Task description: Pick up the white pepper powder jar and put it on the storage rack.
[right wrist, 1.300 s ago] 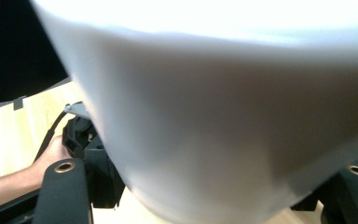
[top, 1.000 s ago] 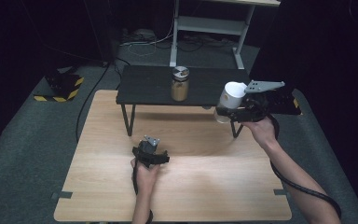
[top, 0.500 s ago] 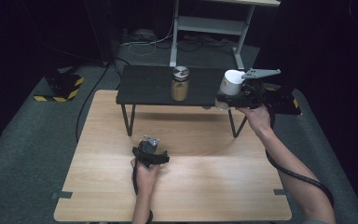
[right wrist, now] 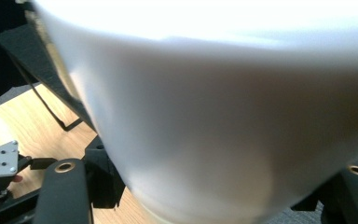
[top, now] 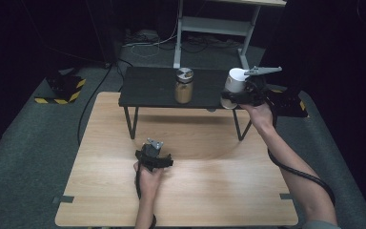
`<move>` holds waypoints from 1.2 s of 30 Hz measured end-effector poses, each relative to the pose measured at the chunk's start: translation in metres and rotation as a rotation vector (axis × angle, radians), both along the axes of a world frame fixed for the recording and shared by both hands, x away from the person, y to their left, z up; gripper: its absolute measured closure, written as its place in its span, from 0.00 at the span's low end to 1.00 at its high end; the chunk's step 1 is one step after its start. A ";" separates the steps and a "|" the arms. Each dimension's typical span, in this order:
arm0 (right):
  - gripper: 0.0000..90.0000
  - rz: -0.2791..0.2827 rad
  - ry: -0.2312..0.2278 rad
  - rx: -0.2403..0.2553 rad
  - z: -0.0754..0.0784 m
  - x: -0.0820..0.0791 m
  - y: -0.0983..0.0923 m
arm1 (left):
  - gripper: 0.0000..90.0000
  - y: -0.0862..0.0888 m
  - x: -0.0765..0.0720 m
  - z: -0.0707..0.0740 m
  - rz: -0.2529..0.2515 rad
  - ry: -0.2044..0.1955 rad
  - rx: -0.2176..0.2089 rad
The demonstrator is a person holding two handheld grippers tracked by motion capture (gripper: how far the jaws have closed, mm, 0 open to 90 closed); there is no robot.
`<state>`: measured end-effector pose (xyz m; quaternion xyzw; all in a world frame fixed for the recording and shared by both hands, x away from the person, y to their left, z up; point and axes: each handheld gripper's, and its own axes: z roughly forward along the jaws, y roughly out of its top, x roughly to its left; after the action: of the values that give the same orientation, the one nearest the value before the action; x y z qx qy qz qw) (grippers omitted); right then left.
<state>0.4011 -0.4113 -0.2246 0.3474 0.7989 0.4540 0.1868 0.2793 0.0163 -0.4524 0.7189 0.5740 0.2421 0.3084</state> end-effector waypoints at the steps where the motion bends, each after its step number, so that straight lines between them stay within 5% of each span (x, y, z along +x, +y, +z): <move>1: 0.34 -0.004 0.002 -0.002 0.000 0.001 0.000 | 0.06 0.000 0.000 0.000 0.000 0.000 0.000; 36: 0.34 -0.053 -0.044 0.006 -0.013 0.003 0.010 | 0.06 0.000 0.000 0.000 0.000 -0.001 0.001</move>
<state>0.4040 -0.4012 -0.2373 0.3591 0.7836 0.4590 0.2152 0.2792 0.0163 -0.4525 0.7190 0.5737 0.2425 0.3083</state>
